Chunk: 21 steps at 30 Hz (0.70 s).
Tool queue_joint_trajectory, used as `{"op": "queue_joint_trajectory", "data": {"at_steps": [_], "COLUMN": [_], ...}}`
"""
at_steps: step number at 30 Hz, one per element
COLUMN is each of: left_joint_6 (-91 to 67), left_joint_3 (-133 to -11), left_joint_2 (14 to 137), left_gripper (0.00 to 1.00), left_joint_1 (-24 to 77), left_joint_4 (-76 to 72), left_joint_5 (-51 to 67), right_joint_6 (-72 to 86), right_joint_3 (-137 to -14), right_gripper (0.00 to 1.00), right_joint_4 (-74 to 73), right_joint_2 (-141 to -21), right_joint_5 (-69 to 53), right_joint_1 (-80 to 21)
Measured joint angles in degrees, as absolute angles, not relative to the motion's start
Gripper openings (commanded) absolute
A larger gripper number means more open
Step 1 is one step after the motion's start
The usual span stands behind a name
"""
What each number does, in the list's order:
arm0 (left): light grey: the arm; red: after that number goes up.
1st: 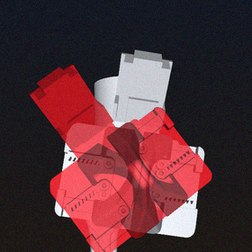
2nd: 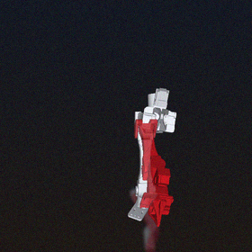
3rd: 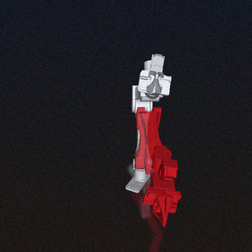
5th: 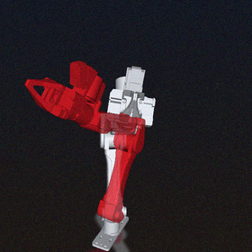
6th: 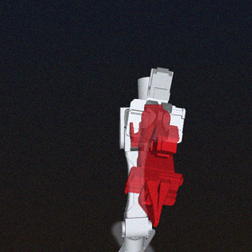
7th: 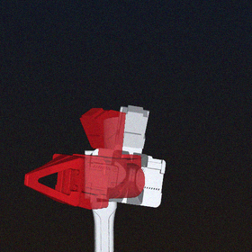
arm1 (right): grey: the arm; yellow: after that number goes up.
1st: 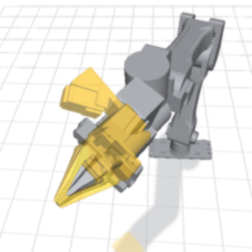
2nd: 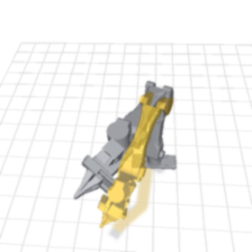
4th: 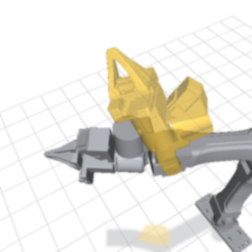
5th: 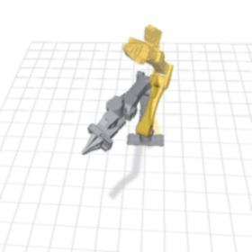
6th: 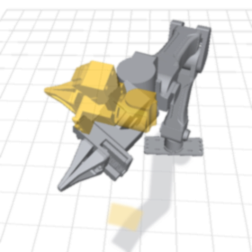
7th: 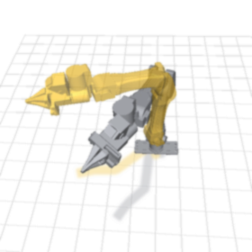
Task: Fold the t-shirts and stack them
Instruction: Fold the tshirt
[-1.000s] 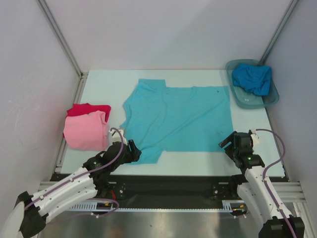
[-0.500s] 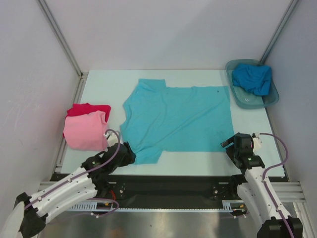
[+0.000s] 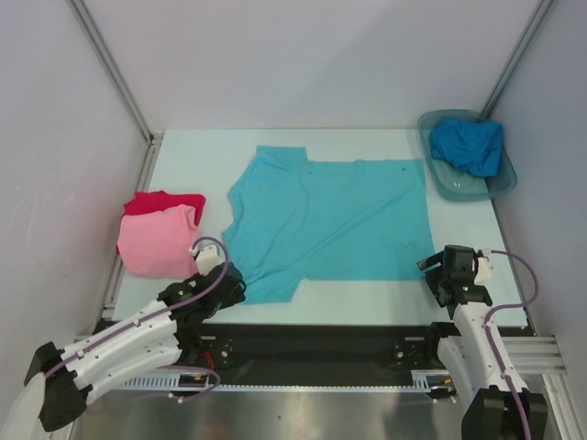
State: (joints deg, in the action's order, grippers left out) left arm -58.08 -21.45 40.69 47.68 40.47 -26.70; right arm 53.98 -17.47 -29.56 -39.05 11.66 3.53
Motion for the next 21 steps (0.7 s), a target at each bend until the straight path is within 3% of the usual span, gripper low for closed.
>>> {"op": "queue_joint_trajectory", "data": {"at_steps": [4, 12, 17, 21], "left_joint_6": [-58.08, -58.08, -58.08, -58.06], "left_joint_3": [-21.43, -21.32, -20.88, -20.43], "left_joint_2": [39.86, 39.2, 38.92, 38.83], "left_gripper": [0.61, 0.61, 0.6, 0.6], "left_joint_1": [47.7, 47.75, 47.77, 47.77], "left_joint_4": [40.45, 39.88, 38.98, 38.35], "left_joint_5": [-26.7, -26.61, -26.59, -26.55], "right_joint_6": [53.74, 52.88, 53.06, 53.34], "right_joint_3": [-17.17, -15.94, -15.75, -15.75], "right_gripper": [0.78, 0.56, 0.31, 0.27], "right_joint_4": [-27.22, -24.25, -23.92, -23.57], "right_joint_2": [-40.32, -41.21, -41.54, -41.54], "right_joint_5": [9.37, 6.39, 4.91, 4.12], "right_joint_1": [7.22, 11.11, 11.44, 11.62]}}
